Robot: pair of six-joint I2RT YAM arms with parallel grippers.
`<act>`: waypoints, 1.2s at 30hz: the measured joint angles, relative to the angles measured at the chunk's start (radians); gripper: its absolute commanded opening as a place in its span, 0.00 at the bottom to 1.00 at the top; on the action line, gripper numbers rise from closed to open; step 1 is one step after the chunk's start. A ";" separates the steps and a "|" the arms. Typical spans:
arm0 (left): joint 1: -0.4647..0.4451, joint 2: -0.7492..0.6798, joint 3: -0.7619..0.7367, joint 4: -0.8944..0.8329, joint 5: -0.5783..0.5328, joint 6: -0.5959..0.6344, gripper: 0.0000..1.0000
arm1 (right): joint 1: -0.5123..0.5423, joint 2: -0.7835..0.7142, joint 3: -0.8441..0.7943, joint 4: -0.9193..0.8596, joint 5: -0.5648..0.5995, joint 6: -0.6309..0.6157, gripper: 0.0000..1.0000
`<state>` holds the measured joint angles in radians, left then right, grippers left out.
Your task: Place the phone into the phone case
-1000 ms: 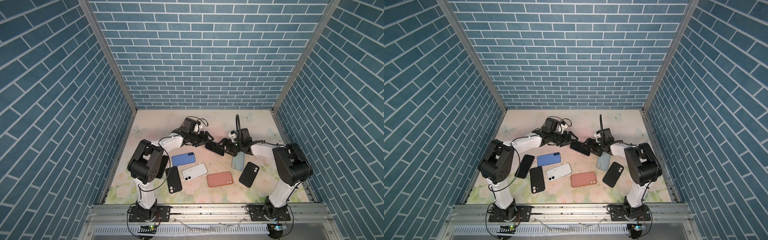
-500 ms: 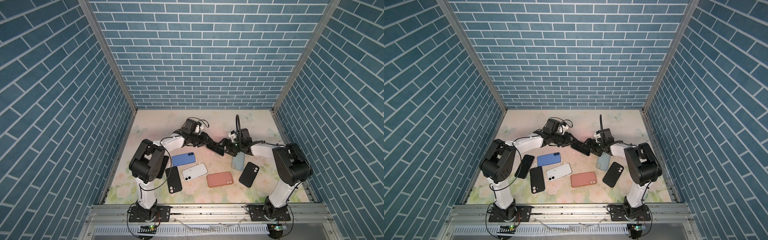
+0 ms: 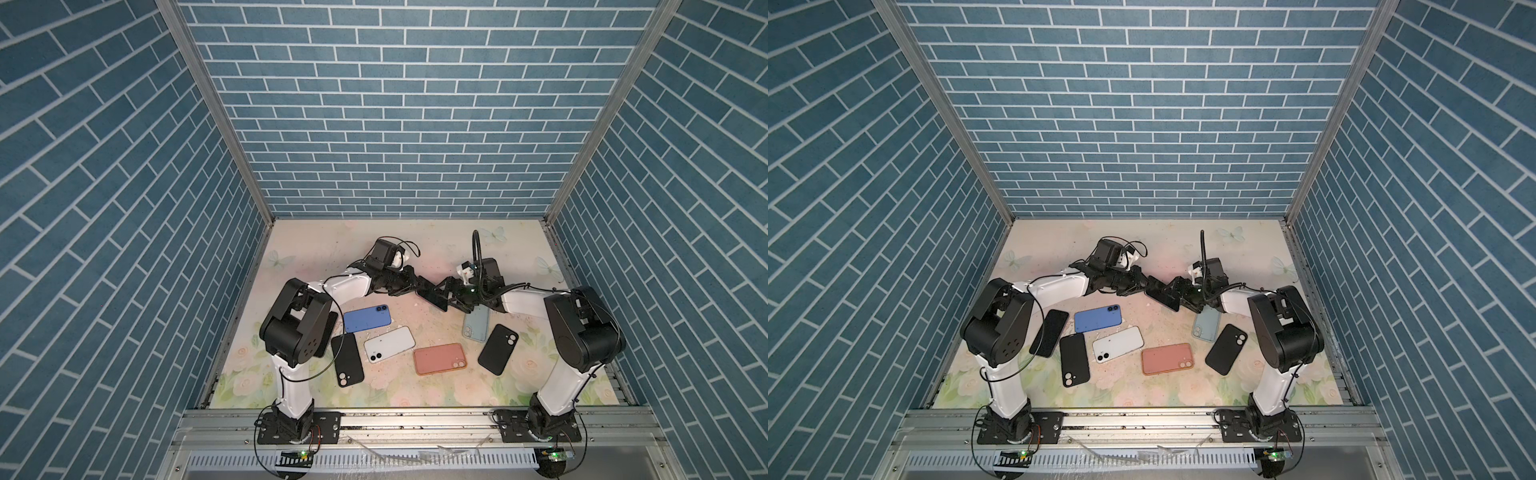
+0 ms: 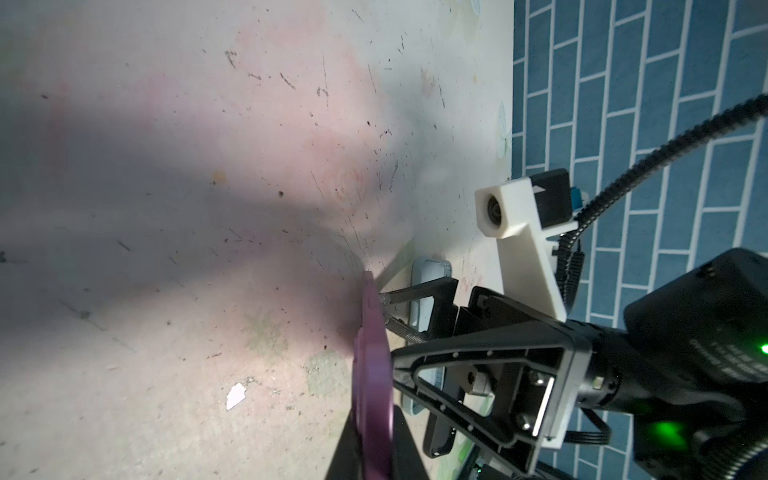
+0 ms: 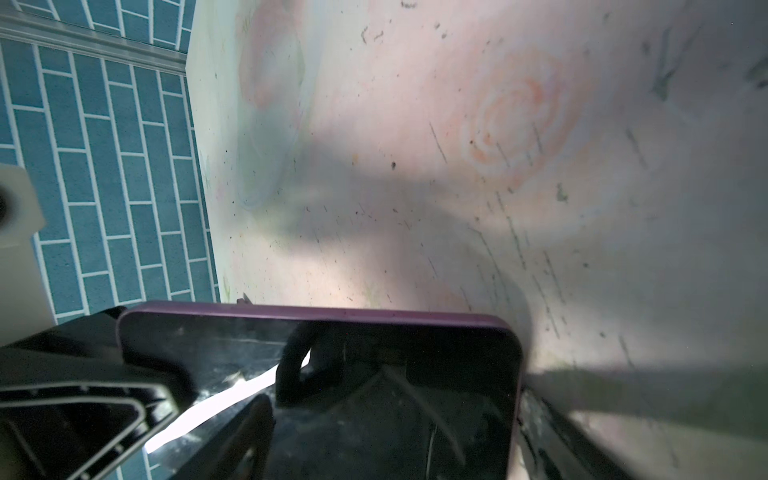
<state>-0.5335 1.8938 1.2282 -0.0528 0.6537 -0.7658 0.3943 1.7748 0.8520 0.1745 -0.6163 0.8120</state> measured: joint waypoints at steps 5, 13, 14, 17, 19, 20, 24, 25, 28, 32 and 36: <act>0.000 0.000 0.000 -0.001 -0.007 -0.002 0.00 | -0.002 -0.003 -0.010 0.026 -0.003 0.003 0.92; 0.011 -0.011 0.000 -0.032 -0.006 0.015 0.00 | -0.023 -0.078 -0.002 -0.086 0.030 -0.049 0.93; 0.017 -0.020 0.000 -0.048 -0.006 0.025 0.00 | -0.027 -0.107 0.013 -0.125 0.050 -0.066 0.93; 0.038 -0.047 0.007 -0.090 -0.009 0.053 0.00 | -0.034 -0.190 0.065 -0.211 0.109 -0.118 0.93; 0.053 -0.067 0.018 -0.107 -0.008 0.069 0.00 | -0.038 -0.249 0.094 -0.250 0.150 -0.150 0.93; 0.061 -0.079 0.026 -0.115 -0.006 0.077 0.00 | -0.039 -0.279 0.105 -0.267 0.169 -0.169 0.93; 0.083 -0.114 0.067 -0.131 0.004 0.109 0.00 | -0.056 -0.381 0.121 -0.336 0.205 -0.243 0.94; 0.086 -0.120 0.076 -0.133 0.008 0.114 0.00 | -0.066 -0.399 0.122 -0.350 0.201 -0.257 0.93; 0.096 -0.133 0.100 -0.137 0.029 0.130 0.00 | -0.120 -0.440 0.121 -0.377 0.150 -0.272 0.91; 0.103 -0.140 0.124 -0.146 0.067 0.145 0.00 | -0.210 -0.481 0.084 -0.352 0.043 -0.261 0.91; 0.106 -0.143 0.145 -0.153 0.114 0.154 0.00 | -0.257 -0.507 0.047 -0.328 -0.056 -0.242 0.90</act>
<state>-0.4274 1.7508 1.3735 -0.2054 0.7677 -0.6117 0.1368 1.2678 0.8989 -0.1532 -0.6727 0.5697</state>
